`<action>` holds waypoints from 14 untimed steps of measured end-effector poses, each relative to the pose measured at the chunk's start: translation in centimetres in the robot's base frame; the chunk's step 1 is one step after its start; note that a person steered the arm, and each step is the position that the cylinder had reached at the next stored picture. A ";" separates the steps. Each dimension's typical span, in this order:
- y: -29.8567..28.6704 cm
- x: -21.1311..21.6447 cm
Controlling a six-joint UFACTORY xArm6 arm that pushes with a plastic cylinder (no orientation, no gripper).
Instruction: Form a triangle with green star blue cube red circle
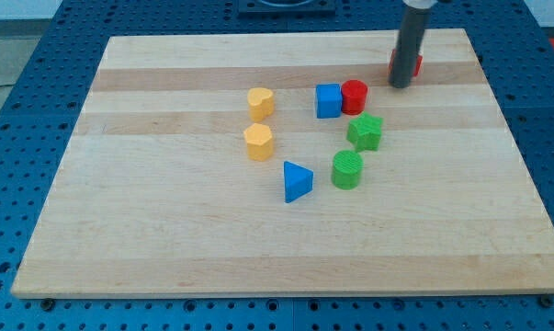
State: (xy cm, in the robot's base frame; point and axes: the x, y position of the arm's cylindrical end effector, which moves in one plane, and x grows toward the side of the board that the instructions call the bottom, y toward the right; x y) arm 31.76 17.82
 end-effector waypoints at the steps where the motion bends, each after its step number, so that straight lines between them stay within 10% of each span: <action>1: 2.8 -1.2; 3: 0.0 -3.3; 6: -10.2 8.1; 12: -4.7 1.3; 14: -10.6 -6.9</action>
State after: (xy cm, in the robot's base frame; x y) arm 24.86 7.21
